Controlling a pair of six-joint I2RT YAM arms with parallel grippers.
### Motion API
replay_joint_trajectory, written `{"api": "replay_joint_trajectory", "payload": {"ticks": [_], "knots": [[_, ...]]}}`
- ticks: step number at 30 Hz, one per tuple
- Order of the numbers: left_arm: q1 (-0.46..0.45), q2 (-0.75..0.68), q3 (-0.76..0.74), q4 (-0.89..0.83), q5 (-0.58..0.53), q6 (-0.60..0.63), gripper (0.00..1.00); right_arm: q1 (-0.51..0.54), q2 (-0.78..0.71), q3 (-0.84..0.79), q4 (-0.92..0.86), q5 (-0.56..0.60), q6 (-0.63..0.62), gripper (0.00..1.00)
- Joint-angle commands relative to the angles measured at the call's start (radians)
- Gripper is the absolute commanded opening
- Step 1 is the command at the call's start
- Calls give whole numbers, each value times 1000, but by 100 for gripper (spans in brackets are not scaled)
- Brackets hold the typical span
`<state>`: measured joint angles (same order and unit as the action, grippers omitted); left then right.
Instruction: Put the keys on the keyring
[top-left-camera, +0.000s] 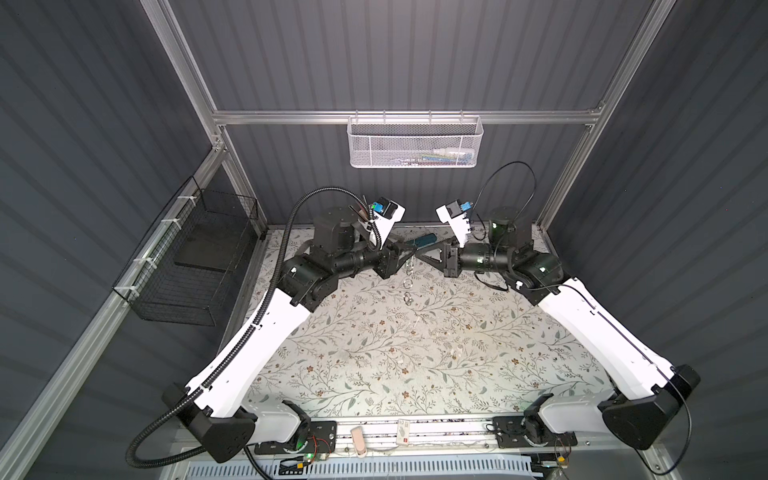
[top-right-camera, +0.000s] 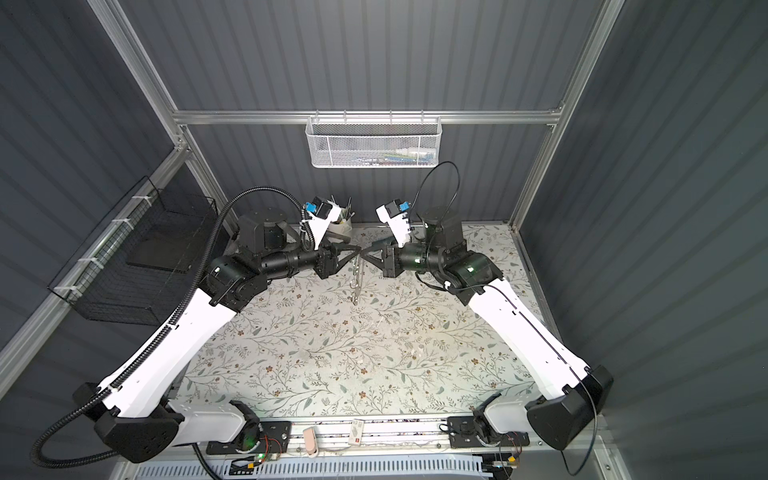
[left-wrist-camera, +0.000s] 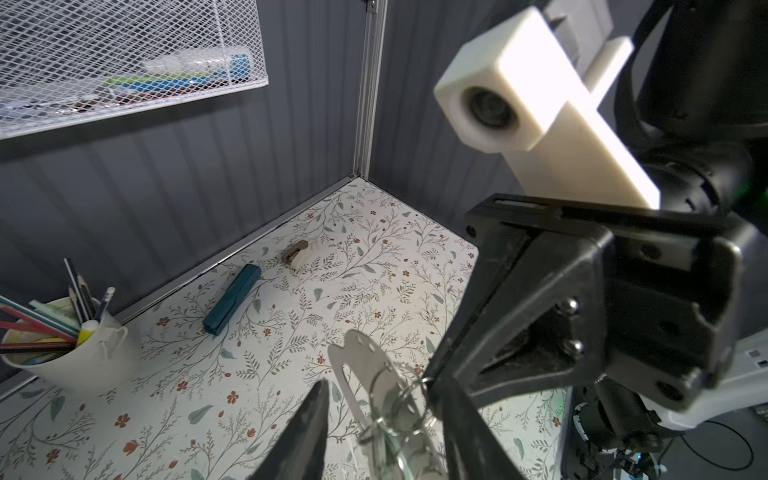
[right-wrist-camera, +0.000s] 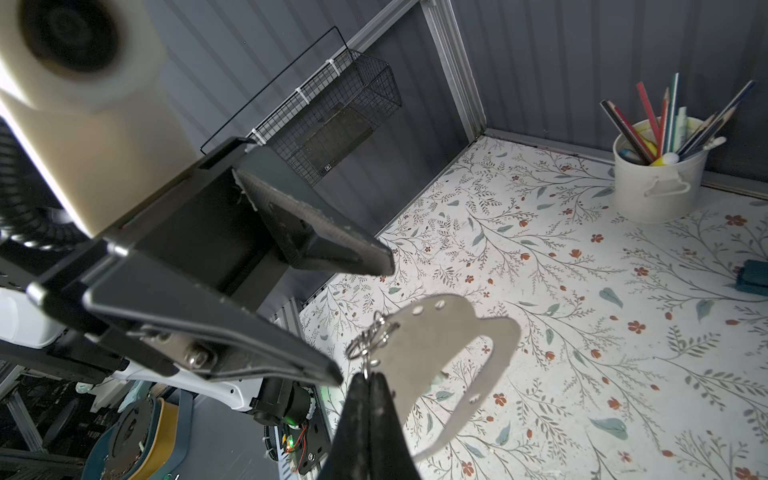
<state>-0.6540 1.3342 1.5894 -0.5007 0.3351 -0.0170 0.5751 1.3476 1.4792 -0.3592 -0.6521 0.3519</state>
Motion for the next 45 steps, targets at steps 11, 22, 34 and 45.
{"api": "replay_joint_trajectory", "payload": {"ticks": [11, 22, 34, 45], "knots": [[-2, 14, 35, -57, -52, 39, 39, 0, -6, -7, 54, -46, 14, 0], [-1, 5, 37, -1, -171, 14, 37, 1, -3, -11, 60, -78, 9, 0], [1, 42, 64, -54, -204, -1, 35, -1, -7, -13, 77, -77, 9, 0], [40, -63, -20, 97, 68, -159, 29, -19, -26, -63, 245, -84, 90, 0]]}}
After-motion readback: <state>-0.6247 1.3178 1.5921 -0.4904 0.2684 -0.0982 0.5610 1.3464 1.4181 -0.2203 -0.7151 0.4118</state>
